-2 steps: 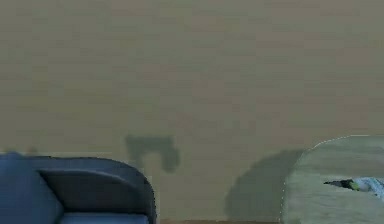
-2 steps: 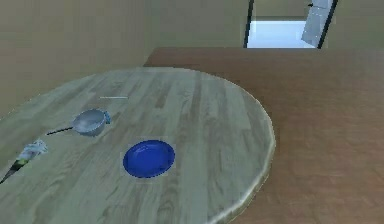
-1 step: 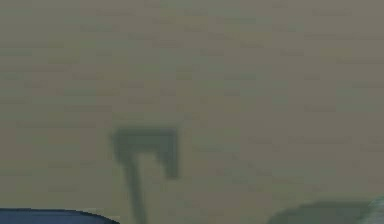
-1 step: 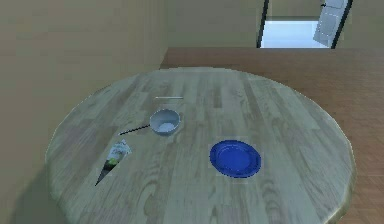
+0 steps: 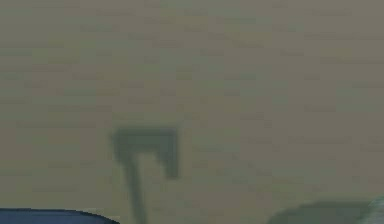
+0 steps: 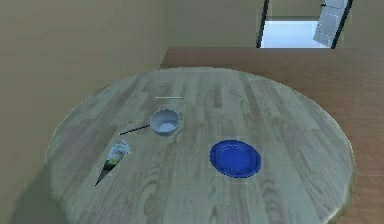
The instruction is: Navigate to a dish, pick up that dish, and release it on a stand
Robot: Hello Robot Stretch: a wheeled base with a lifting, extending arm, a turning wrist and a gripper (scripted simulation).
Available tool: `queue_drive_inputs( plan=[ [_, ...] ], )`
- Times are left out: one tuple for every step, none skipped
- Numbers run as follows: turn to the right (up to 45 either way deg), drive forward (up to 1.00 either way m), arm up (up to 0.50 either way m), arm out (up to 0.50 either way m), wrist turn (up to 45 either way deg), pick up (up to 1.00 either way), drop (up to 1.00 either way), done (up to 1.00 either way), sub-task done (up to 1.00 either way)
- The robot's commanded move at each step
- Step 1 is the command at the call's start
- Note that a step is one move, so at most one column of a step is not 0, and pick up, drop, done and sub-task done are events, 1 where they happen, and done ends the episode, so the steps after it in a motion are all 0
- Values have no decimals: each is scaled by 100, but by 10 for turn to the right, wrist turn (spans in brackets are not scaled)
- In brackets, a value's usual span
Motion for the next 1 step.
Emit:
queue_drive_inputs(
  plan=[
    [0,0,38,0,0,0,0,0,0]
  ],
)
